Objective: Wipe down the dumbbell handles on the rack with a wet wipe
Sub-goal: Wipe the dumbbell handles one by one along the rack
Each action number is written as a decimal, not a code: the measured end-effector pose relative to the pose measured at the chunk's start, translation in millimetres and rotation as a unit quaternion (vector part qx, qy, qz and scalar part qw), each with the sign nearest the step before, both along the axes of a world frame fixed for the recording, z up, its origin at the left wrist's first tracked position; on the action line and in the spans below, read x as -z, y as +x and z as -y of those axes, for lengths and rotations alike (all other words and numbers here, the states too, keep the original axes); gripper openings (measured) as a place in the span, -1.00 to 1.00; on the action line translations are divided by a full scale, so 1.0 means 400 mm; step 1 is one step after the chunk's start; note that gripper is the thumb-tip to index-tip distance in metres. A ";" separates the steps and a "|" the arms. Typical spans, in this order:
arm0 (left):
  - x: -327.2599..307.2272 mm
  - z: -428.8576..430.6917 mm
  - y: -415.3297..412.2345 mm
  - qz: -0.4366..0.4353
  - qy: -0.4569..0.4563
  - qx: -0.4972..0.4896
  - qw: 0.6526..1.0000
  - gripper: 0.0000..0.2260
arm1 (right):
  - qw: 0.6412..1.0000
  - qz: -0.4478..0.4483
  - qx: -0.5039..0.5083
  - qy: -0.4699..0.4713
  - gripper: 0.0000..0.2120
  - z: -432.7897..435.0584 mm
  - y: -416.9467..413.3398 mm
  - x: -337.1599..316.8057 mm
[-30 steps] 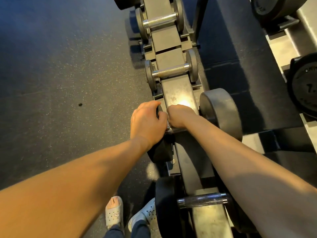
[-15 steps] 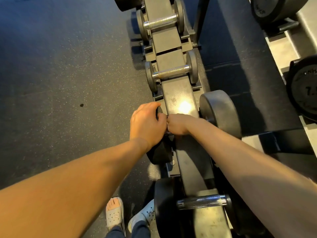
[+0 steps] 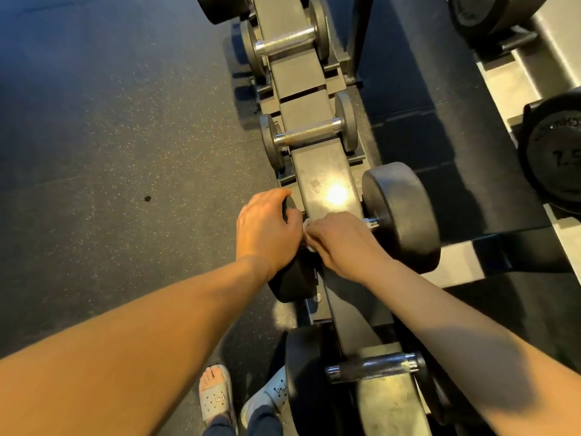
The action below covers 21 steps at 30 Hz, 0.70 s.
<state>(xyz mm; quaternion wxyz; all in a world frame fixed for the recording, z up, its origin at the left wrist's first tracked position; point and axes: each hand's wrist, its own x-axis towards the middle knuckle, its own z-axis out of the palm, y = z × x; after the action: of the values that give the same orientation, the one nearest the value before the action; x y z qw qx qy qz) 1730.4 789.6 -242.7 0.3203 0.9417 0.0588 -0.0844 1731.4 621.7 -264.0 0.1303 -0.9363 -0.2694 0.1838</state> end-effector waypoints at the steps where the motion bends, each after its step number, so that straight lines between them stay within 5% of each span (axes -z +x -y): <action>1: -0.001 -0.001 0.000 0.000 -0.002 0.000 1.000 -0.67 | 0.999 0.049 0.001 0.008 -0.90 0.016 -0.019 0.010; 8: -0.004 0.005 0.005 -0.010 0.019 0.000 1.000 -0.66 | 0.961 0.106 0.247 -0.062 -0.87 -0.057 -0.033 0.034; 13: -0.008 0.005 0.003 -0.008 0.013 0.004 1.000 -0.60 | 0.980 0.114 0.161 0.017 -0.88 -0.067 -0.058 0.050; 16: -0.010 0.004 0.001 -0.005 0.002 0.011 1.000 -0.63 | 0.971 0.181 0.152 -0.038 -0.86 0.006 -0.089 0.049; 19: -0.010 0.002 0.000 -0.006 0.004 0.010 1.000 -0.58 | 0.939 0.171 0.297 0.017 -0.91 -0.024 -0.128 0.047; 21: -0.009 0.005 -0.001 -0.005 0.008 0.011 1.000 -0.56 | 0.883 0.114 0.442 0.108 -0.91 -0.078 -0.137 0.037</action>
<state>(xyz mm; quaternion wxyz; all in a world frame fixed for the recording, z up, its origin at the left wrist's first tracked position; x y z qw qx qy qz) 1730.0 787.6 -239.1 0.3116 0.9443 0.0510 -0.0924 1676.6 652.9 -278.9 0.2671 -0.9528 0.1409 -0.0308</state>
